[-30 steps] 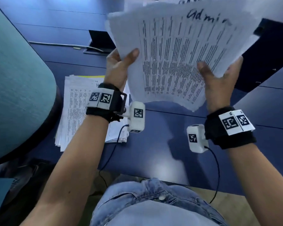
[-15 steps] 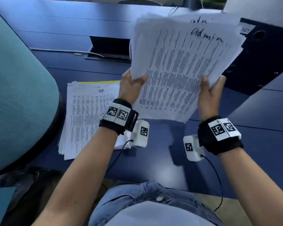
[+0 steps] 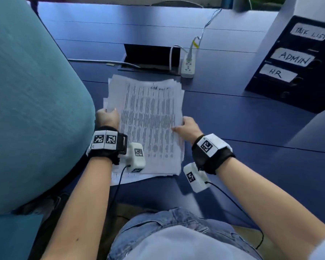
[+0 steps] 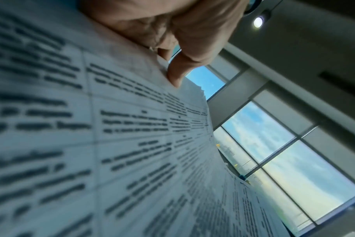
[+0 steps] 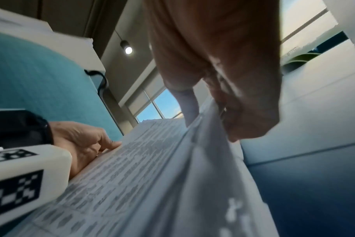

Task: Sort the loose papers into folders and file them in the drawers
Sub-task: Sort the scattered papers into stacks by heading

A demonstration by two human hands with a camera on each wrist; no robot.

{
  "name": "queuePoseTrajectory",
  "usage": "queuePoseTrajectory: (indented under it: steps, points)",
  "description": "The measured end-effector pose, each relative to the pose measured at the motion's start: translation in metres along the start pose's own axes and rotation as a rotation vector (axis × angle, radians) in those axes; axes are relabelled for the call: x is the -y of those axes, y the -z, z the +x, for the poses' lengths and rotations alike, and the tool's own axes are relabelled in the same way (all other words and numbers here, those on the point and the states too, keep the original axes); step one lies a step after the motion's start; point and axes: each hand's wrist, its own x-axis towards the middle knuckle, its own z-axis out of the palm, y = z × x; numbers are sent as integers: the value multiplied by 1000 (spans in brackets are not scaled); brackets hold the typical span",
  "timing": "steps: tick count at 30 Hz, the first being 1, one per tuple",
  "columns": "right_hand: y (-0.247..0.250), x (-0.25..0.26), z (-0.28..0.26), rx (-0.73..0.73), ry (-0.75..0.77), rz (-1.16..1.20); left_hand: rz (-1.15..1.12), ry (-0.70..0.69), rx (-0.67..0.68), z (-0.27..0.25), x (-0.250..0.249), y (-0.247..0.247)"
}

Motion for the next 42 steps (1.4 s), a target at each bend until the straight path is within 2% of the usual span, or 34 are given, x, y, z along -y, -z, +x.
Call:
queuePoseTrajectory:
  steps: [4, 8, 10, 12, 14, 19, 22, 26, 30, 32, 35, 37, 40, 42]
  points:
    - [-30, -9, 9, 29, -154, -255, 236, 157, 130, 9, 23, -8]
    - [-46, -14, 8, -38, -169, -81, 268, 241, 169, 17, 41, -23]
    - [-48, -18, 9, -79, -209, 26, 287, 226, 171, 15, 48, -26]
    - [-50, -23, 13, -55, -244, 94, 330, 175, 151, 10, 53, -26]
    - [-53, -20, 14, -53, -212, 56, 340, 137, 116, 10, 59, -30]
    - [-56, -8, 2, -100, -93, -53, 406, 157, 199, 11, 61, -29]
    - [-56, -11, 3, -96, -129, -45, 348, 200, 243, 24, 60, -25]
    - [-56, -16, 12, -56, -136, 130, 164, 258, 302, 48, 69, -12]
    - [-54, -20, 17, -42, -169, 213, 12, 251, 565, 45, 59, -2]
    - [-55, -23, 19, -32, -170, 260, -104, 166, 589, 35, 47, 1]
    - [-46, -27, 14, -58, -159, 322, -232, -62, 592, 10, 25, 6]
    - [-32, -26, 4, -86, -137, 488, -350, -176, 643, 0, 6, 17]
    - [0, -5, -15, -205, 79, 659, -518, -298, 688, -5, -22, 31]
    - [27, 25, -28, -344, 277, 659, -587, -368, 611, -10, -43, 32]
